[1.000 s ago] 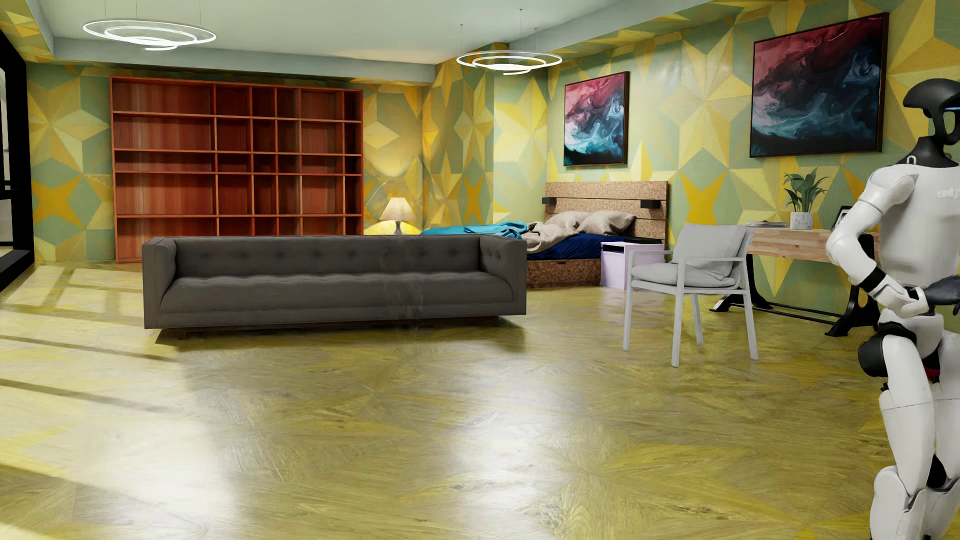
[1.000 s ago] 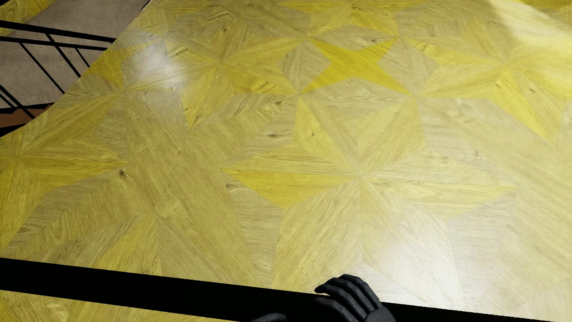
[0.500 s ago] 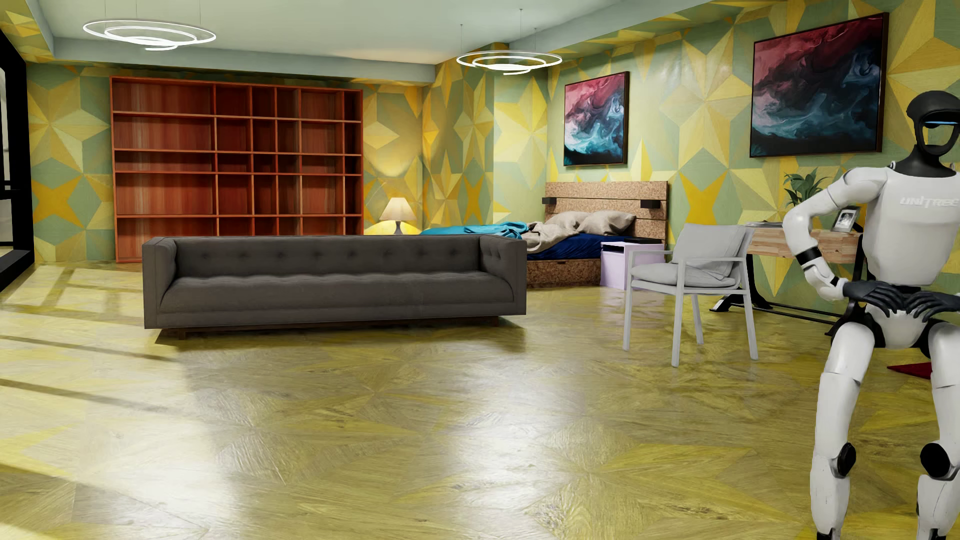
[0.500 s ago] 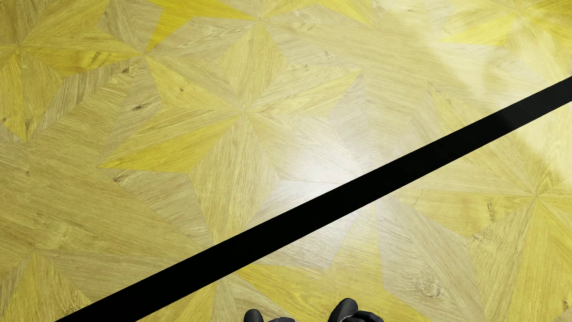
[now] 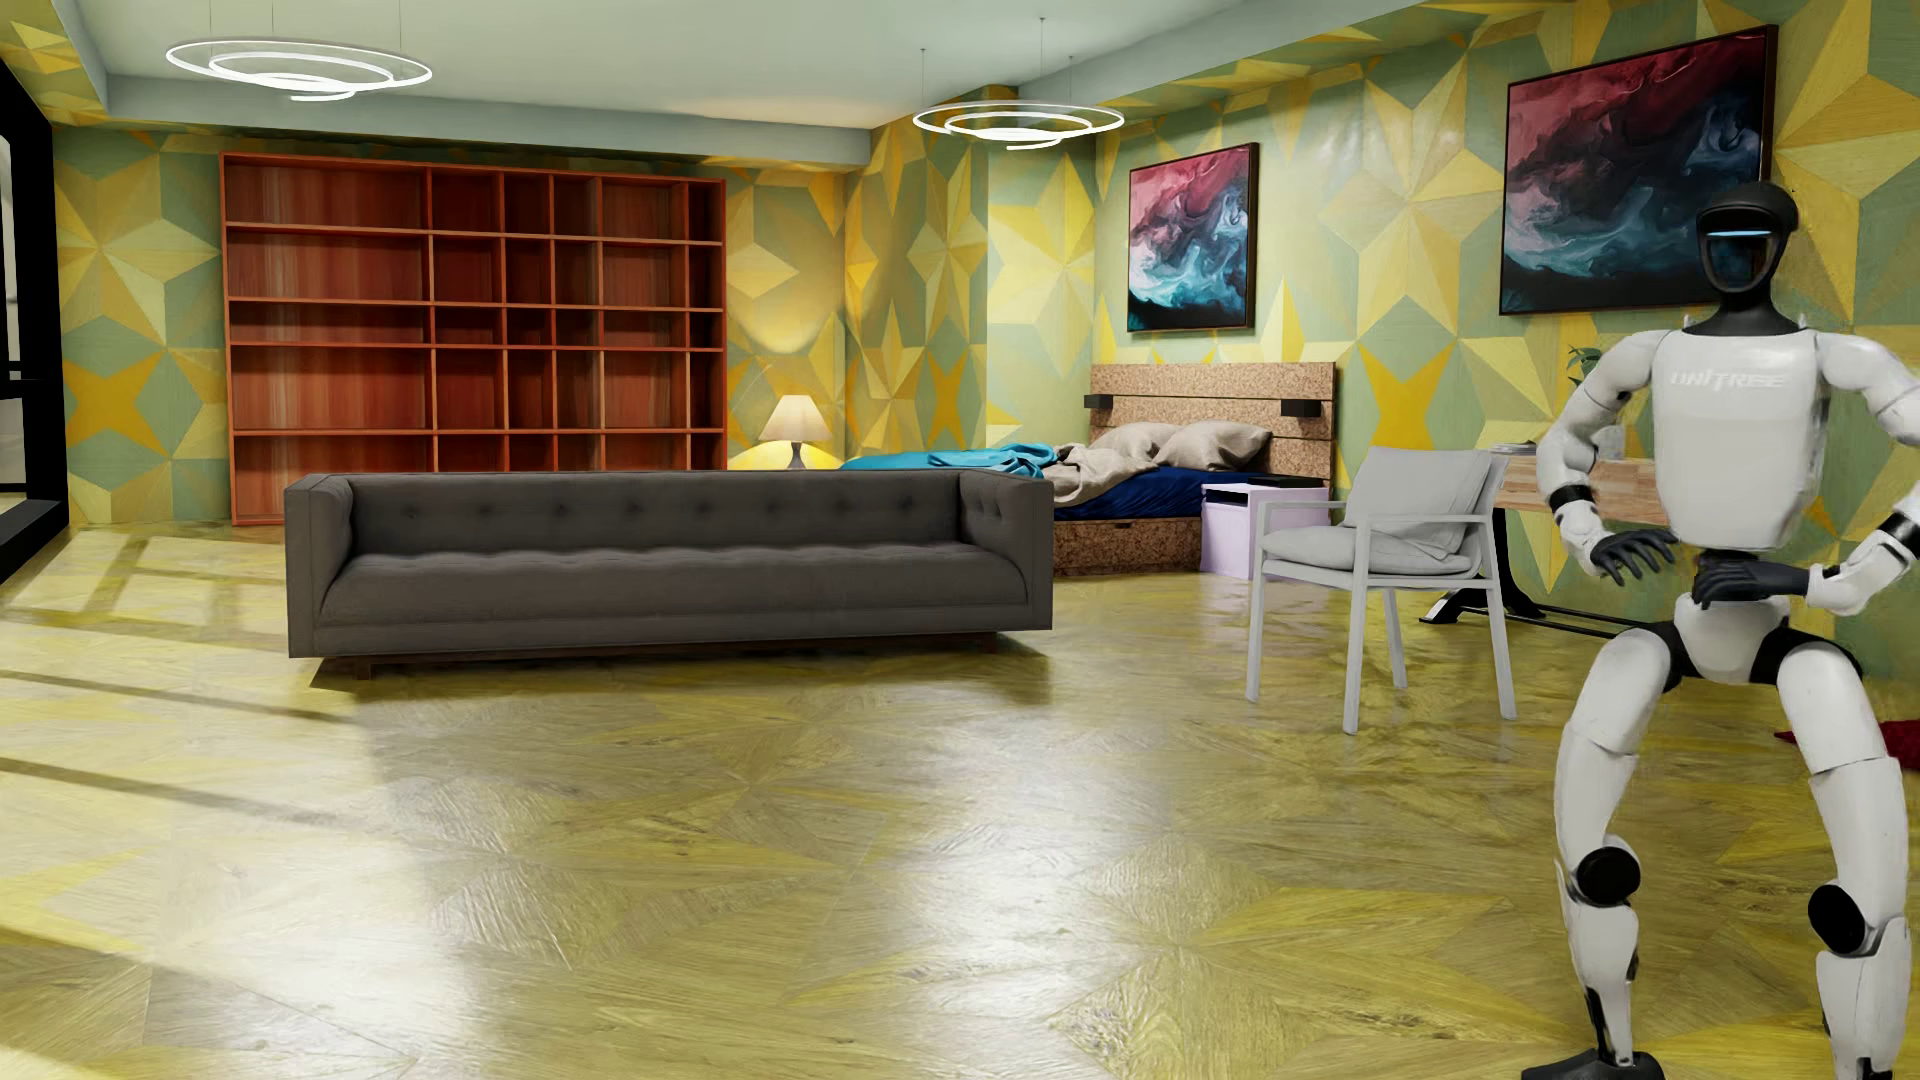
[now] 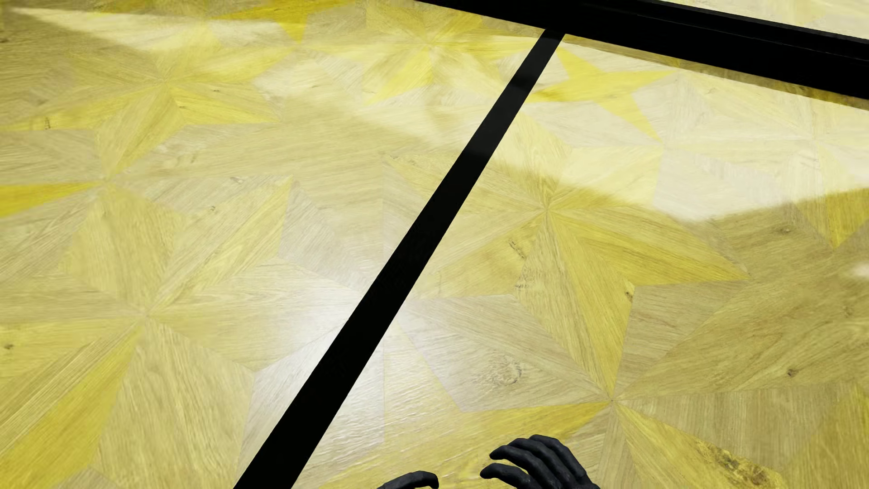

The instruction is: Move towards the dark sofa

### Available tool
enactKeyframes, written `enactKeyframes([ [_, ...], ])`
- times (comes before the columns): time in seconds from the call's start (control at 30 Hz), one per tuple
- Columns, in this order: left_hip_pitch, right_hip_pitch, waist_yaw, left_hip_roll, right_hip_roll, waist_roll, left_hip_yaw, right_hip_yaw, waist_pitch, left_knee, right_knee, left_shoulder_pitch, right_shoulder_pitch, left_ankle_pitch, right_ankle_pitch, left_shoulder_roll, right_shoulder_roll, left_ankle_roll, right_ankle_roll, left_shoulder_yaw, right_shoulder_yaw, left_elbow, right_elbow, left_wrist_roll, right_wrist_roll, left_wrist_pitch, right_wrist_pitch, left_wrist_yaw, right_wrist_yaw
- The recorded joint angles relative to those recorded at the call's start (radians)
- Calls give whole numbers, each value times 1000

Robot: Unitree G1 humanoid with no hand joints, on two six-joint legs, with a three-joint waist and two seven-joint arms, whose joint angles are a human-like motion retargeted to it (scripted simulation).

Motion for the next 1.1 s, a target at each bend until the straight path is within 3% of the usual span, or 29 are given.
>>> enactKeyframes([
  [0.07,25,6,-23,105,111,32,29,35,-10,20,-43,0,1,30,-14,8,0,-24,-31,-31,-24,13,0,-52,-14,12,-19,-6,19],
  [0.13,42,-10,-43,232,210,69,53,90,-14,89,-44,14,2,7,-43,18,14,-6,-66,-18,-39,15,-14,-65,-16,37,-36,0,18],
  [0.17,14,-25,-41,289,256,87,-22,134,-11,148,-28,32,3,-45,-62,23,19,9,-84,9,-34,18,-18,-49,-11,45,-41,10,15],
  [0.2,-53,-38,-29,304,297,103,-200,188,-6,205,-13,43,3,-106,-78,16,18,8,-101,18,-22,20,-25,-36,-4,73,-40,31,12],
  [0.27,-176,-57,-9,192,357,128,-600,300,3,275,5,82,-7,-186,-97,4,8,21,-130,81,6,6,-37,5,8,102,-36,56,4],
  [0.33,-238,-74,-8,58,396,146,-809,403,10,341,25,139,-16,-206,-112,13,-2,-9,-152,153,39,-6,-36,58,12,102,-24,56,2],
  [0.5,-348,-83,-9,-184,524,181,-945,691,39,395,41,203,-5,-213,-119,29,-6,15,-195,252,60,-19,-67,115,1,45,-10,2,1],
  [0.6,-400,-65,-18,-317,604,193,-989,863,55,284,36,173,8,-125,-114,49,4,19,-213,213,39,-32,-72,124,-18,14,-6,-8,1],
  [0.7,-422,-26,-29,-428,665,196,-1004,1033,65,86,22,101,37,9,-103,66,20,-44,-221,113,4,-43,-75,103,-36,0,-3,-20,1],
  [0.77,-425,4,-36,-459,702,197,-971,1138,68,-40,18,57,52,33,-98,69,32,-73,-223,56,-19,-42,-82,95,-47,2,-10,-21,1],
  [0.8,-424,23,-38,-479,721,195,-999,1191,70,-86,20,39,54,30,-101,71,33,-113,-227,29,-25,-42,-83,88,-53,7,-15,-20,1],
  [0.87,-408,73,-37,-540,752,185,-1180,1293,70,-86,28,33,48,15,-104,64,29,-144,-239,14,-29,-32,-63,75,-46,10,-33,-18,1],
  [0.9,-388,103,-37,-569,758,178,-1269,1341,67,-67,28,31,49,66,-96,57,25,-67,-247,13,-30,-30,-55,60,-38,14,-34,-22,1],
  [0.97,-350,154,-42,-525,756,156,-1203,1398,58,-64,51,26,49,181,-72,39,26,8,-217,32,-45,-36,-25,64,-17,9,-34,-31,1],
  [1.03,-311,168,-36,-503,737,118,-1117,1415,49,-24,133,21,53,108,3,21,44,38,-146,47,-81,-44,35,88,-27,-10,-38,-20,1],
  [1.1,-274,118,-17,-499,718,79,-1031,1366,43,19,307,11,66,27,131,19,22,65,136,33,-89,-49,73,59,-60,-13,-42,-39,3],
])
